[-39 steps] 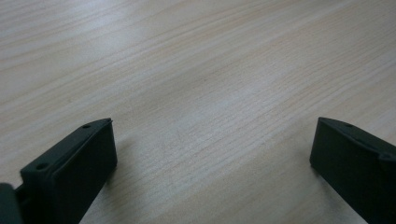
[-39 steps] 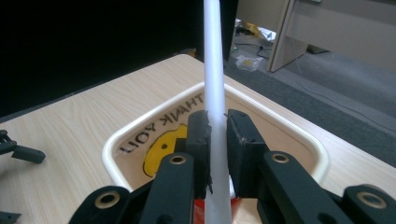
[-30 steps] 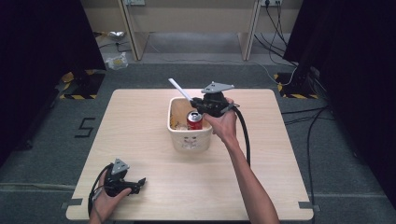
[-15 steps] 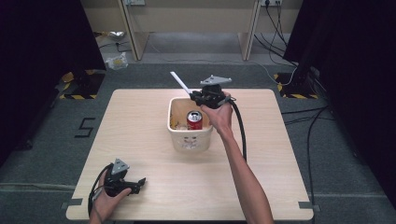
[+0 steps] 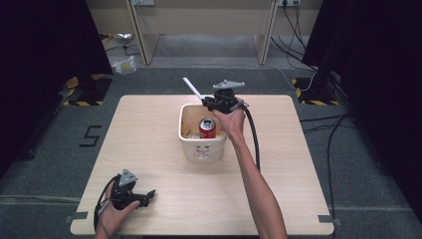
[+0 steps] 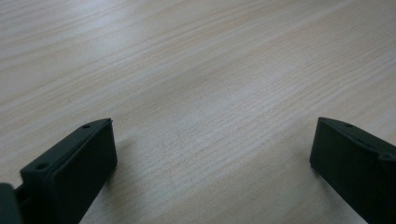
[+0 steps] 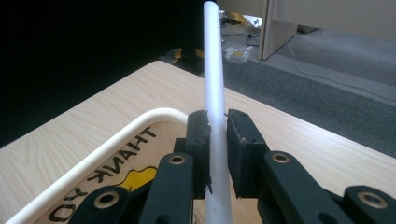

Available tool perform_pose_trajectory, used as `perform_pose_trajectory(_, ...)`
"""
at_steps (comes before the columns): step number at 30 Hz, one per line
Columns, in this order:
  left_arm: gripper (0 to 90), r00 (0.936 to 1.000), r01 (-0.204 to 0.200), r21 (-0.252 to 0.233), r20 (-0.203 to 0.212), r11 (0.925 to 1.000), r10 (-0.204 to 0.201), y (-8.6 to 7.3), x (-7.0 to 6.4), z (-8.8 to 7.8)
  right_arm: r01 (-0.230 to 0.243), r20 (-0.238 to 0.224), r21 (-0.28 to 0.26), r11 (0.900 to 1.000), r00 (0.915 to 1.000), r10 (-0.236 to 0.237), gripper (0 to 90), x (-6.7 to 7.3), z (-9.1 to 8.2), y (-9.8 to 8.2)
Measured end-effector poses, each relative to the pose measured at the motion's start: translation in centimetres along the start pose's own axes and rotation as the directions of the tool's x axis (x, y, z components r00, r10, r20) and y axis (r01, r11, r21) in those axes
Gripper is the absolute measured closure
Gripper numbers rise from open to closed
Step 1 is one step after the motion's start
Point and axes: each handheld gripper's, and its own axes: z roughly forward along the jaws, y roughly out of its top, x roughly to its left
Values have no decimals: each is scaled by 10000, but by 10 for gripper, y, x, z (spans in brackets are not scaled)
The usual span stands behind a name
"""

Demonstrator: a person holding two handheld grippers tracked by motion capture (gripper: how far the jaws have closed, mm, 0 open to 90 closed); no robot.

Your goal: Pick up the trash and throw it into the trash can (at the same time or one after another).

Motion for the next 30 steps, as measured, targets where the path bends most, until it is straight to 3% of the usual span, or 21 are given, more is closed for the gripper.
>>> perform_pose_trajectory(18, 0, 10000, -30, -34, 3, 10000, 30, -1, 0, 0, -256, 8, 277, 9993, 9997, 256, 793, -3, 9, 2)
perform_pose_trajectory(23, 0, 10000, -29, -33, 2, 10000, 29, -1, 0, 0, -156, 73, 571, 9982, 9999, 152, 792, -4, 9, -1)
perform_pose_trajectory(30, 0, 10000, -28, -33, 2, 10000, 28, -1, 0, 0, -353, -10, 736, 9967, 9994, 355, 793, -8, 9, -5)
